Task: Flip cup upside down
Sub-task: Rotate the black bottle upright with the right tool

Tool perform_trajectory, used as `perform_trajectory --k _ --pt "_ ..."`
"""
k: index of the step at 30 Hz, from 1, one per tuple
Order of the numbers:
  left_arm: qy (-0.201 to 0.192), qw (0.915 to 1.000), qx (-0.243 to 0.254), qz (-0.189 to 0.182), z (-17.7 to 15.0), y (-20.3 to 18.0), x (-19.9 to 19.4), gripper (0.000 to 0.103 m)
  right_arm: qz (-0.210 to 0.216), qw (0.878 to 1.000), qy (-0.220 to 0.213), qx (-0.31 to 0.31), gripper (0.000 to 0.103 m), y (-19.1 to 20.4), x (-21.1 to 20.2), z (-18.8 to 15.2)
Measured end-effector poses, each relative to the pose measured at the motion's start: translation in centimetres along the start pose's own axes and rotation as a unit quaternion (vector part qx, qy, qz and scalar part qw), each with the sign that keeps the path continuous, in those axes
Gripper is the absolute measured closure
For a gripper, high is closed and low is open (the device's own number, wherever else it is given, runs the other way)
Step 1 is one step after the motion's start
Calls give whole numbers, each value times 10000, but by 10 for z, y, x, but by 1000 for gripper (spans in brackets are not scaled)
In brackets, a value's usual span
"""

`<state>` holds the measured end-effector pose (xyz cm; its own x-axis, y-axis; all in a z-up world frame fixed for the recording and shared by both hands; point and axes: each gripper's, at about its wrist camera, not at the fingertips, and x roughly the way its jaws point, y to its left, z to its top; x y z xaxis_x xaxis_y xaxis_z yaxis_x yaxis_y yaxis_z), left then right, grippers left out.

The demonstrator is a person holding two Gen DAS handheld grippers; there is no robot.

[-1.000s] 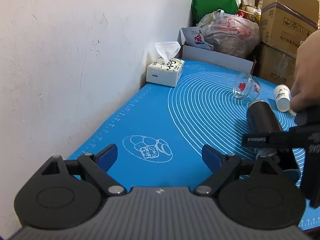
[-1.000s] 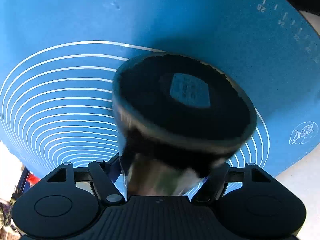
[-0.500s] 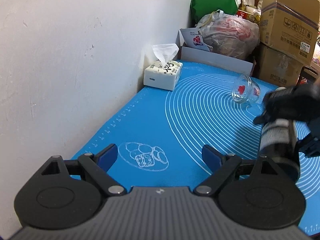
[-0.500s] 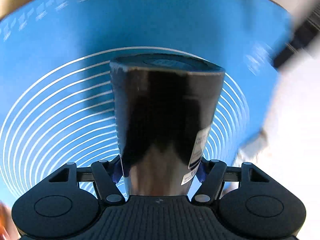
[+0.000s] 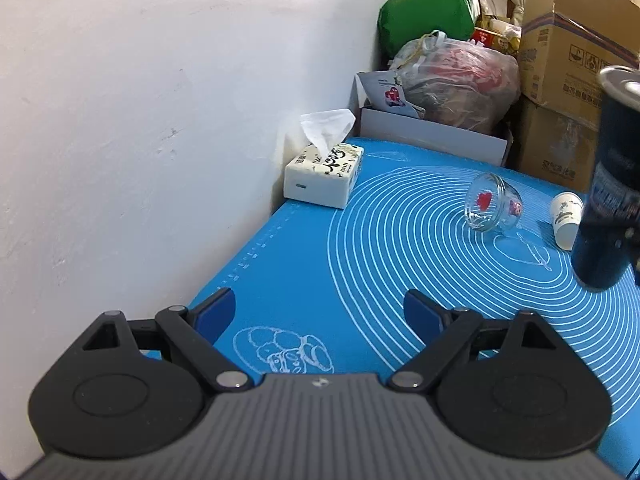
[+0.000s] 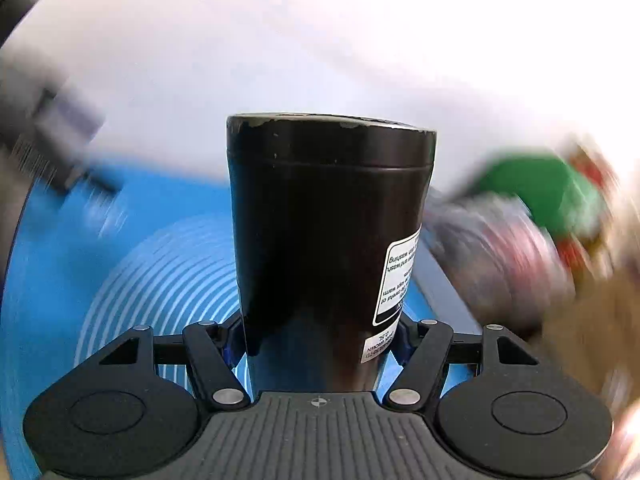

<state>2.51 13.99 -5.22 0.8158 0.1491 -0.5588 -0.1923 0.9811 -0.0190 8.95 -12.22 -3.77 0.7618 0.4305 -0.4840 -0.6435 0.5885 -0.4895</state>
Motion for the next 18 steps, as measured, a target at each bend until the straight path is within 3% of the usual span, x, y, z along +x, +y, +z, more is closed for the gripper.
perform_trajectory --k 3,6,10,15,18 --pt "14 10000 44 -31 1 -5 3 12 -293 9902 -210 1348 38 -21 -16 -33" --pt "20 9999 53 -118 1 -11 5 12 -570 9692 -376 2368 38 -29 -24 -63" --pt "27 9998 165 -121 1 -22 9 12 -969 9495 -446 2951 38 -20 -15 -77" --pt "71 9996 227 -179 1 -33 15 12 -974 9225 -187 3731 38 -26 -8 -77" --pt "113 9993 309 -186 1 -40 19 12 -1017 9194 -210 3793 38 -20 -4 -79"
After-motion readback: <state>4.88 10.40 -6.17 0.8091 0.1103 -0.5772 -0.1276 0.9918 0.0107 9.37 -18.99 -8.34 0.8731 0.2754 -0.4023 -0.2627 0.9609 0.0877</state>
